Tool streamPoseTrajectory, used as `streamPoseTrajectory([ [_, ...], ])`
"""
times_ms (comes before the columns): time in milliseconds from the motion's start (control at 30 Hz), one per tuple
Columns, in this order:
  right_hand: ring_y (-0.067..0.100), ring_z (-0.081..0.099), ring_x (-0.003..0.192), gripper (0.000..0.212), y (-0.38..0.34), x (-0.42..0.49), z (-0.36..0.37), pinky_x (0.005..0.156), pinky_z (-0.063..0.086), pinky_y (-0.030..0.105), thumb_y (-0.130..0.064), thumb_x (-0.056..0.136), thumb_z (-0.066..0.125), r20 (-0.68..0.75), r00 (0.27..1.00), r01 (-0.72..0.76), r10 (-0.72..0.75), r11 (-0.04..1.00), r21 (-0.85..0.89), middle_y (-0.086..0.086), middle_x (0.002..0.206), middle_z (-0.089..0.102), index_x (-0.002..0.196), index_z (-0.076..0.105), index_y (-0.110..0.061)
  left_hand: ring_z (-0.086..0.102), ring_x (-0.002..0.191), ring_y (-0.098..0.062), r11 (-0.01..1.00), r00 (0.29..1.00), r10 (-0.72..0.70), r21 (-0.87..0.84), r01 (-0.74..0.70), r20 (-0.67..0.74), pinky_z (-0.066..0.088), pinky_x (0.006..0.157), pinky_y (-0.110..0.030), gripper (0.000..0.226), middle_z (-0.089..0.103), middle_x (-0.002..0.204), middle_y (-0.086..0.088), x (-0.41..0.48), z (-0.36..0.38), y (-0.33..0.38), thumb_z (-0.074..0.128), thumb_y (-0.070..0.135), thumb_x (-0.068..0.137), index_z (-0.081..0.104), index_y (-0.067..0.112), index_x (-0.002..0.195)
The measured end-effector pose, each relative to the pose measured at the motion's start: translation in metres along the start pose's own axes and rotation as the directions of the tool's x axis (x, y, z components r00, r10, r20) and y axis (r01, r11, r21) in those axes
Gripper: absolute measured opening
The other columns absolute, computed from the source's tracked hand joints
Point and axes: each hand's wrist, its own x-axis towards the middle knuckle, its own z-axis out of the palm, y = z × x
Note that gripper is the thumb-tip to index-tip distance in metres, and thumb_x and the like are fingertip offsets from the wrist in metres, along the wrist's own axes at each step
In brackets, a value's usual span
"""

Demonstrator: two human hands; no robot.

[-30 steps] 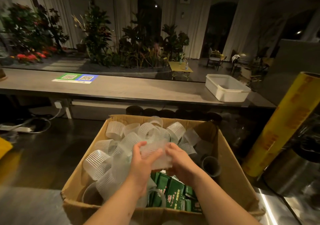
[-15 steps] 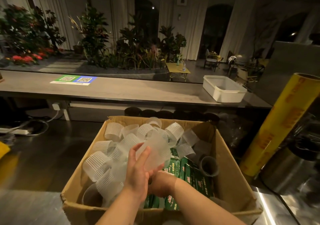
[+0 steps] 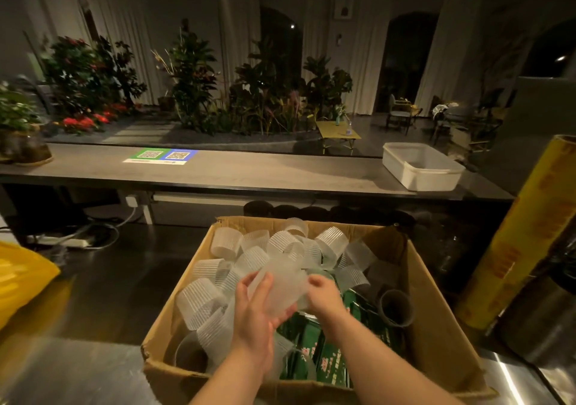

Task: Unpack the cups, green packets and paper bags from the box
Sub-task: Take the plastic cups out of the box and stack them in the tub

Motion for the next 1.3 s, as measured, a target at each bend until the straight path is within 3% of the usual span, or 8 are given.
streamPoseTrajectory([
  [200,0.039,0.065,0.113,0.017,-0.006,-0.017,-0.069,0.103,0.048,0.056,-0.017,0.085,0.066,-0.004,0.99,0.111,-0.142,0.756,0.646,0.021,0.123,0.068,0.094,0.063,-0.003,0.064,0.11,-0.033,0.987,0.999,0.027,0.157,-0.032,0.034,0.06,0.088,-0.055,0.043,0.059,0.126,-0.007,-0.001,-0.004,-0.004,0.072,0.034,0.087,0.051,0.026,0.123],
  [467,0.03,0.056,0.127,0.074,-0.018,-0.03,-0.046,0.112,0.046,0.052,-0.015,0.073,0.075,0.167,0.955,0.156,-0.243,0.896,0.415,0.008,0.139,0.054,0.142,0.051,-0.029,0.064,0.105,-0.022,0.945,0.992,0.116,0.304,-0.123,0.039,0.056,0.084,-0.037,0.047,0.061,0.12,-0.003,-0.002,-0.002,-0.01,0.077,0.025,0.089,0.047,0.03,0.125],
  [700,0.016,0.045,0.131,0.059,-0.027,-0.045,-0.018,0.118,0.033,0.042,-0.044,0.083,0.065,0.315,0.925,0.16,-0.213,0.97,0.185,-0.005,0.147,0.044,0.141,0.054,-0.039,0.061,0.106,-0.024,0.919,0.99,0.137,0.367,-0.142,0.04,0.055,0.094,-0.049,0.04,0.06,0.119,-0.003,0.001,-0.004,-0.015,0.076,0.032,0.09,0.046,0.038,0.116],
  [833,0.025,0.053,0.128,0.052,-0.028,-0.034,-0.015,0.114,0.039,0.047,-0.056,0.102,0.042,0.223,0.958,0.053,-0.183,0.871,0.488,0.007,0.138,0.061,0.137,0.061,-0.022,0.062,0.105,-0.024,0.944,0.975,0.221,0.257,-0.206,-0.029,0.058,0.086,-0.043,0.044,0.057,0.119,0.001,-0.004,-0.005,-0.009,0.072,0.034,0.091,0.046,0.028,0.126],
  [933,0.02,0.064,0.103,0.022,-0.02,-0.021,-0.013,0.092,0.056,0.038,-0.028,0.103,0.054,0.082,0.991,0.112,-0.104,0.989,-0.093,0.007,0.116,0.067,0.118,0.063,-0.014,0.06,0.111,-0.022,0.952,0.957,0.274,0.167,-0.256,-0.094,0.06,0.089,-0.05,0.065,0.051,0.123,0.01,-0.006,-0.007,-0.003,0.07,0.052,0.083,0.042,0.026,0.135],
  [1033,0.017,0.064,0.113,0.044,0.007,-0.017,-0.008,0.097,0.056,0.032,-0.022,0.094,0.071,0.384,0.909,0.104,0.162,0.804,-0.586,0.003,0.129,0.063,0.135,0.057,-0.018,0.06,0.117,-0.028,0.961,0.962,0.258,0.125,-0.246,-0.093,0.059,0.092,-0.052,0.07,0.049,0.134,0.0,-0.005,-0.008,-0.003,0.068,0.058,0.077,0.042,0.029,0.135],
  [1167,0.028,0.053,0.134,0.081,0.016,-0.021,0.0,0.113,0.041,0.038,-0.025,0.085,0.083,0.518,0.821,0.285,0.241,0.612,-0.738,0.005,0.148,0.055,0.154,0.041,-0.027,0.059,0.115,-0.024,0.959,0.964,0.259,0.133,-0.248,-0.066,0.06,0.091,-0.048,0.066,0.046,0.137,-0.004,-0.006,-0.008,-0.006,0.065,0.052,0.079,0.041,0.026,0.134],
  [1300,0.021,0.061,0.113,0.06,0.015,-0.02,0.004,0.106,0.048,0.035,-0.021,0.092,0.075,0.466,0.881,0.312,0.086,0.635,-0.707,0.005,0.135,0.063,0.147,0.052,-0.031,0.059,0.115,-0.027,0.963,0.967,0.241,0.146,-0.228,-0.083,0.061,0.085,-0.042,0.066,0.045,0.139,-0.006,-0.005,-0.009,-0.006,0.065,0.053,0.079,0.04,0.029,0.135],
])
